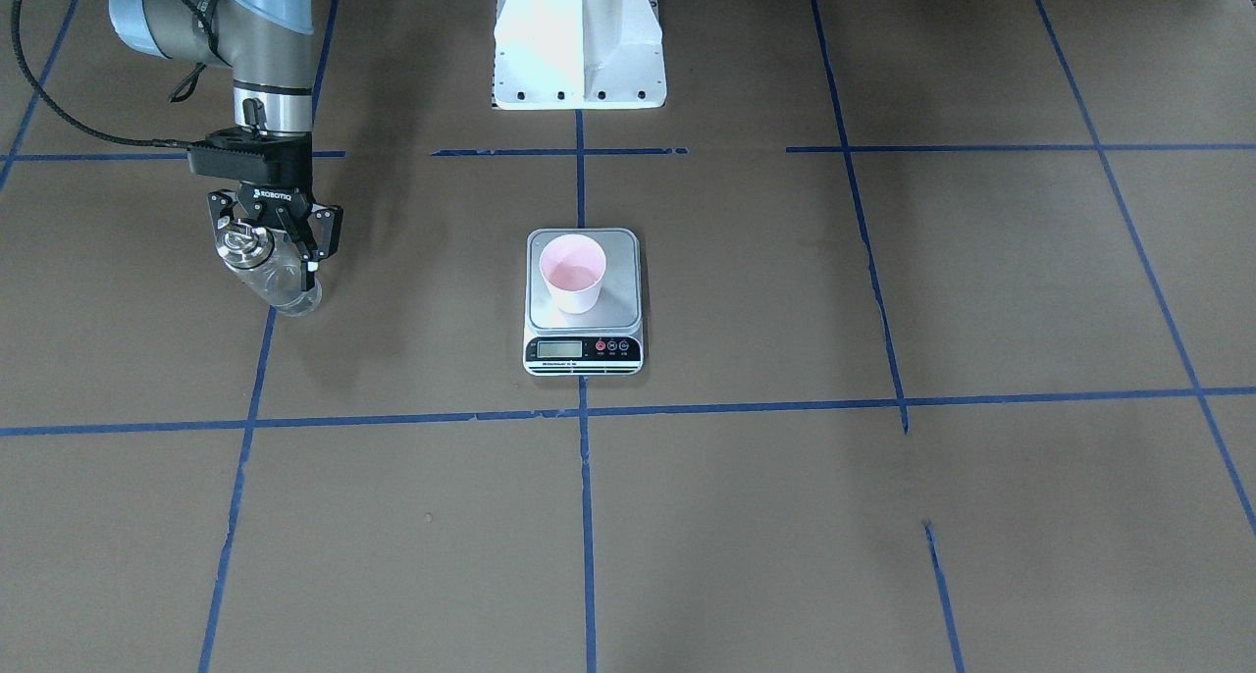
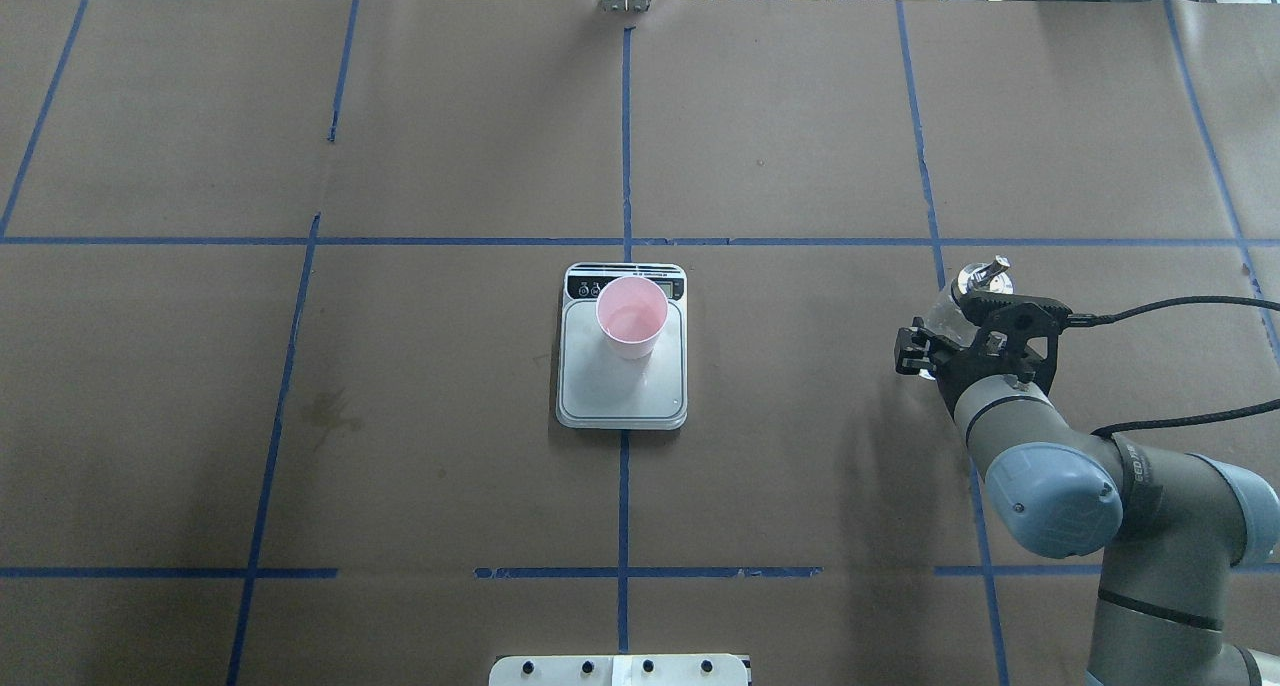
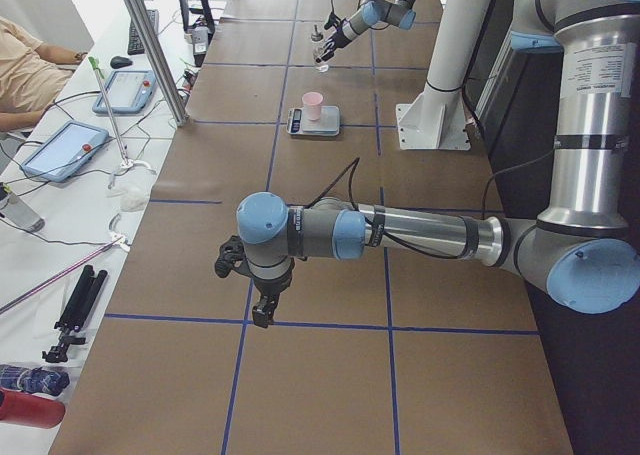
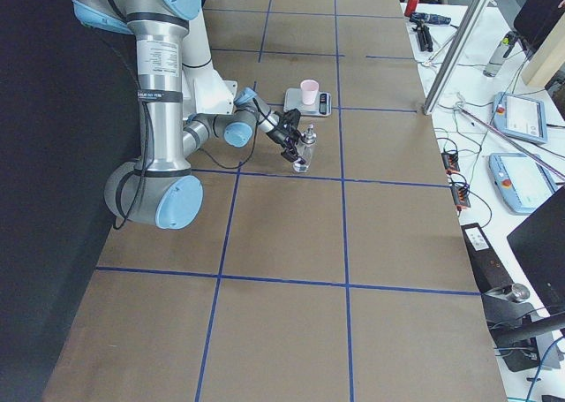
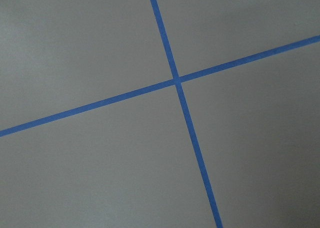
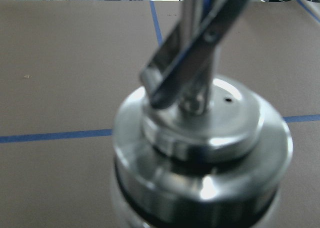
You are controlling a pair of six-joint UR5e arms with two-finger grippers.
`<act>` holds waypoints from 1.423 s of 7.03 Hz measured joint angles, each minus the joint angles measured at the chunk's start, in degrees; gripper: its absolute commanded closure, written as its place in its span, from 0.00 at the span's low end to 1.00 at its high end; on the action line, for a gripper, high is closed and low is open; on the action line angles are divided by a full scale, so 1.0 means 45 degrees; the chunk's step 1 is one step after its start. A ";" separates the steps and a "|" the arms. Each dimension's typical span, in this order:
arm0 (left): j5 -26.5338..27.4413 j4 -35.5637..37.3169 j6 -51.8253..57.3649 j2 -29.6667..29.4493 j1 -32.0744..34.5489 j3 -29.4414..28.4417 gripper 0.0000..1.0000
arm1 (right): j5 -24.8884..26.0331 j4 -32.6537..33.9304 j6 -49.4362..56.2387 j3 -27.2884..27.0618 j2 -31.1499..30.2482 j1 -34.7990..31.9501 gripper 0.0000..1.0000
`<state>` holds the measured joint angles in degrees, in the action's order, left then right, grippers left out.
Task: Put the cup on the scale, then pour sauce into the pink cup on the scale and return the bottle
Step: 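Lower the bottle with the right gripper to its original spot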
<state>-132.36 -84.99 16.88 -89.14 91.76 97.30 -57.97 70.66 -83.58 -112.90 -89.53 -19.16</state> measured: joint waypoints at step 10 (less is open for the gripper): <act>0.0014 0.0000 0.0000 -0.0009 0.0000 -0.0020 0.00 | -0.0010 0.0000 0.0128 0.0264 0.0012 0.0001 0.00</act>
<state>-132.30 -84.99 16.87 -89.18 91.76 97.21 -58.01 70.66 -83.00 -111.71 -89.47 -19.16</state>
